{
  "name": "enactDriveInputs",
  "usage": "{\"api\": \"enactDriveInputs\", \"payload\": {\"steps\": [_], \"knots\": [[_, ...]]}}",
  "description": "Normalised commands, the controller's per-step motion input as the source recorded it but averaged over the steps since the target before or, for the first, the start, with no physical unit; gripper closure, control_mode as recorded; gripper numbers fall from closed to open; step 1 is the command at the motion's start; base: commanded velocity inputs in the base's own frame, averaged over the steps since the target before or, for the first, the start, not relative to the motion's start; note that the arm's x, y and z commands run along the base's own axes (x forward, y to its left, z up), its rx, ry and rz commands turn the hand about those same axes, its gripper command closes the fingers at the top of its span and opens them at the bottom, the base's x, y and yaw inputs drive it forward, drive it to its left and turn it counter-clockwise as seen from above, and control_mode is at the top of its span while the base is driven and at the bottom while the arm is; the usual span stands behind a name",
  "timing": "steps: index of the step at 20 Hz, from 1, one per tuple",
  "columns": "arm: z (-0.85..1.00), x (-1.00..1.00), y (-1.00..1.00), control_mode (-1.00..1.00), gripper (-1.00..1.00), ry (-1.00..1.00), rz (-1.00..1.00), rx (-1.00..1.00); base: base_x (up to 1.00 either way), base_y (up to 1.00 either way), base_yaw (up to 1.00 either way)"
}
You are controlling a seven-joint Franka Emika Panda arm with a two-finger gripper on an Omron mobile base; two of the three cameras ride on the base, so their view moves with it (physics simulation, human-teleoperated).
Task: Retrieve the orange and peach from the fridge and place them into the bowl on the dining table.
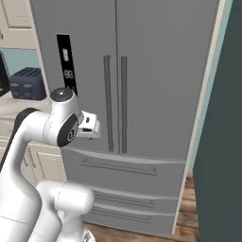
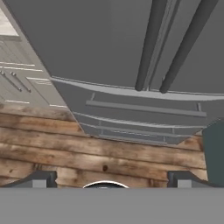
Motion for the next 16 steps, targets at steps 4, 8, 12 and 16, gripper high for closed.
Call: {"api": "enactDriveInputs", "payload": {"steps": [4,8,12,16], "knots": [[0.0,0.0,0.0,1.0,-1.0,0.0,0.0,0.0,-0.13,-0.47,0.0],[0.0,0.0,0.0,1.0,-1.0,0.0,0.0,0.0,-0.23,-0.37,0.0],[0.0,0.0,0.0,1.0,-1.0,0.0,0.0,0.0,-0.38,-0.04,0.0],[0.0,0.0,0.0,1.0,-1.0,0.0,0.0,0.0,-0.41,0.0,0.0]]}}
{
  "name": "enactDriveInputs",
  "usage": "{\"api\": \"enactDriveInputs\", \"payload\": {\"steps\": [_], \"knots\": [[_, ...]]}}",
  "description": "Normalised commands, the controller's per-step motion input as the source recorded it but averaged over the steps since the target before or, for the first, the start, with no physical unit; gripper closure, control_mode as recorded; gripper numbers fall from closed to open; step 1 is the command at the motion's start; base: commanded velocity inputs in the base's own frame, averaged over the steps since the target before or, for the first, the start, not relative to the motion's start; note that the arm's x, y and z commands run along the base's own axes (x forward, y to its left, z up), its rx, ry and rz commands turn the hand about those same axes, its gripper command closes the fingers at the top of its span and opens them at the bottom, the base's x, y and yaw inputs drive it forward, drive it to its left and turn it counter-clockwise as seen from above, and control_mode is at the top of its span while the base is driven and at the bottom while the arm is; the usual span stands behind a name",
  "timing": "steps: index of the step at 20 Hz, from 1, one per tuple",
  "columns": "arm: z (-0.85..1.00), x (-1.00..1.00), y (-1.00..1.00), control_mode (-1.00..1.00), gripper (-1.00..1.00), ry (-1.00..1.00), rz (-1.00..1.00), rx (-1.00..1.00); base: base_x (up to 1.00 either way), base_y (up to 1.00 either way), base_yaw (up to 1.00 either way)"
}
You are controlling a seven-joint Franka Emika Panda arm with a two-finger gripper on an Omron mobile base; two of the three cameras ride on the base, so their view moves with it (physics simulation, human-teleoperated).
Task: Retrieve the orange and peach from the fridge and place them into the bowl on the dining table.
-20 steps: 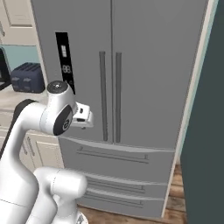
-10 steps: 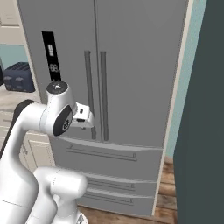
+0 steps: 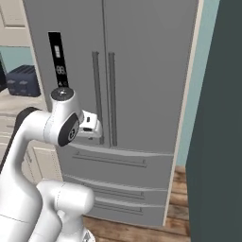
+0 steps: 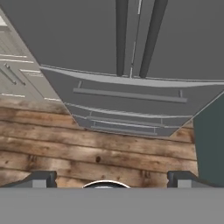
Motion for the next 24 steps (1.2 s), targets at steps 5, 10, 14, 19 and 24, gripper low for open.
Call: {"api": "enactDriveInputs", "payload": {"steps": [5,10,14,19,24], "knots": [[0.0,0.0,0.0,1.0,-1.0,0.0,0.0,0.0,-0.1,0.0,0.0],[0.0,0.17,0.0,-1.0,-1.0,-0.04,0.0,0.0,0.0,0.0,0.0],[0.11,0.44,-0.06,-1.0,-1.0,-0.14,0.0,0.0,0.0,0.0,0.0],[0.16,0.43,-0.17,-1.0,-1.0,-0.17,0.0,0.0,0.0,0.0,0.0],[0.15,0.32,-0.15,-1.0,-1.0,-0.12,0.0,0.0,0.0,0.0,0.0]]}}
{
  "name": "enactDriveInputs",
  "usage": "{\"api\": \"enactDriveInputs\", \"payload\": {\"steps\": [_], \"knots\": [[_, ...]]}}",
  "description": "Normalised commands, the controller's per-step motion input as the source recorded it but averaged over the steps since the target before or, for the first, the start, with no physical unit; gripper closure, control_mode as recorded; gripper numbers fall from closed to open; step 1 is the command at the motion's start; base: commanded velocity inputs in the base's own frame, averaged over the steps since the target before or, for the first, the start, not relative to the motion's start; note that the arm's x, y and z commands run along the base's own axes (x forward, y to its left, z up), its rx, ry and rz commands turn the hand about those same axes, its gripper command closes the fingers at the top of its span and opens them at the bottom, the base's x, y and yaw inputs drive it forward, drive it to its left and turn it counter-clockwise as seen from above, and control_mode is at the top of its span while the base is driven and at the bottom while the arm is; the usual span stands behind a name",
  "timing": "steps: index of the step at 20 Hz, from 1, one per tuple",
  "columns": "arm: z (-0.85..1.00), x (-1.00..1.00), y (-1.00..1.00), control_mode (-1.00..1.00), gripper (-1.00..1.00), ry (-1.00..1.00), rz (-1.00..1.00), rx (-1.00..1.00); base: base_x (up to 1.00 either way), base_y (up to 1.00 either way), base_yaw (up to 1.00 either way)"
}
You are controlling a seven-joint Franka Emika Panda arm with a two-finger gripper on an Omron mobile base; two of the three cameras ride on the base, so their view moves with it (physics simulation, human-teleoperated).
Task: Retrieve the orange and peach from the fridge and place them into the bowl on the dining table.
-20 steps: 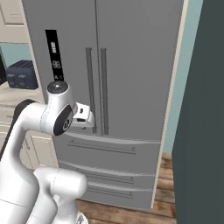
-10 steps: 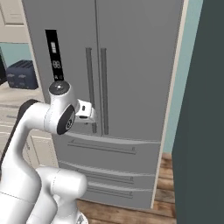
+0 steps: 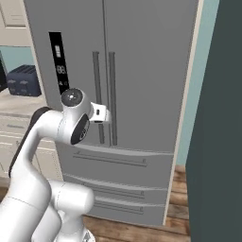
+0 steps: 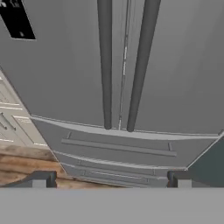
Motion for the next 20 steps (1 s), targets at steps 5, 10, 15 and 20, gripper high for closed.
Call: {"api": "enactDriveInputs", "payload": {"steps": [5,10,15,20], "knots": [[0.17,0.36,-0.06,-1.0,-1.0,-0.03,0.0,0.0,0.0,0.0,0.0],[0.19,0.38,-0.11,-1.0,-1.0,0.0,0.0,0.0,0.0,0.0,0.0],[0.18,0.33,-0.25,-1.0,-1.0,0.0,0.0,0.01,0.0,0.0,0.0],[0.07,0.3,-0.13,-1.0,-1.0,0.0,0.0,0.0,0.0,0.0,0.0]]}}
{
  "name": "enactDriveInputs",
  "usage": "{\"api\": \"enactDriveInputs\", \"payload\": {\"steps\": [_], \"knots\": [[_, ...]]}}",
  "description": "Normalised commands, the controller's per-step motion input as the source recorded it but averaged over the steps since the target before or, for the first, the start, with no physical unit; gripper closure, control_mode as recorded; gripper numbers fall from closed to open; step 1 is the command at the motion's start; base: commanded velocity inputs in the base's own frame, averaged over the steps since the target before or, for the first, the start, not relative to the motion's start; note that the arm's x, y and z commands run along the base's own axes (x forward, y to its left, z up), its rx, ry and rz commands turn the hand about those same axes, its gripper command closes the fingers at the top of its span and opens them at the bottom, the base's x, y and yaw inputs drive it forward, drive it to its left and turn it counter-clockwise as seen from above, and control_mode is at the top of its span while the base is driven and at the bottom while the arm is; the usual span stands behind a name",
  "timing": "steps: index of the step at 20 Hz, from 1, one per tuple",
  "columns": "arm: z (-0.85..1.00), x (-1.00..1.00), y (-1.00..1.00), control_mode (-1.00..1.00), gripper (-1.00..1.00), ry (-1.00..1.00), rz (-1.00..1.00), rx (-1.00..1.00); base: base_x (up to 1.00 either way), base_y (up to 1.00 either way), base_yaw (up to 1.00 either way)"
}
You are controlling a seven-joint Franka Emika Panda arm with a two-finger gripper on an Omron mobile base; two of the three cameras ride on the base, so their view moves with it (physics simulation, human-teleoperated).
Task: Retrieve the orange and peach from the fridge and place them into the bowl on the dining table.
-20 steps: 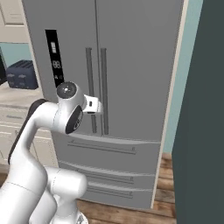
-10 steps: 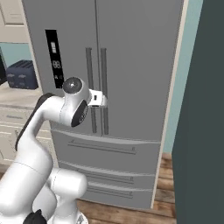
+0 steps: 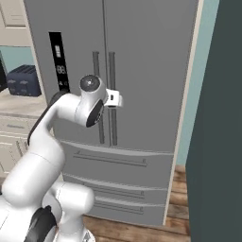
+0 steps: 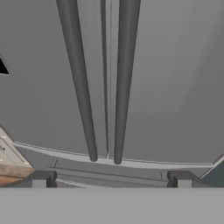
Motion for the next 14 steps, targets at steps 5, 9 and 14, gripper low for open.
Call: {"api": "enactDriveInputs", "payload": {"steps": [5,9,14], "knots": [[0.0,0.3,-0.01,-1.0,-1.0,0.0,0.0,0.0,0.0,0.0,0.0],[0.0,0.32,0.0,-1.0,-1.0,0.0,0.0,0.0,0.0,0.0,0.0],[0.0,0.3,0.0,-1.0,-1.0,0.0,0.0,0.0,0.0,0.0,0.0]]}}
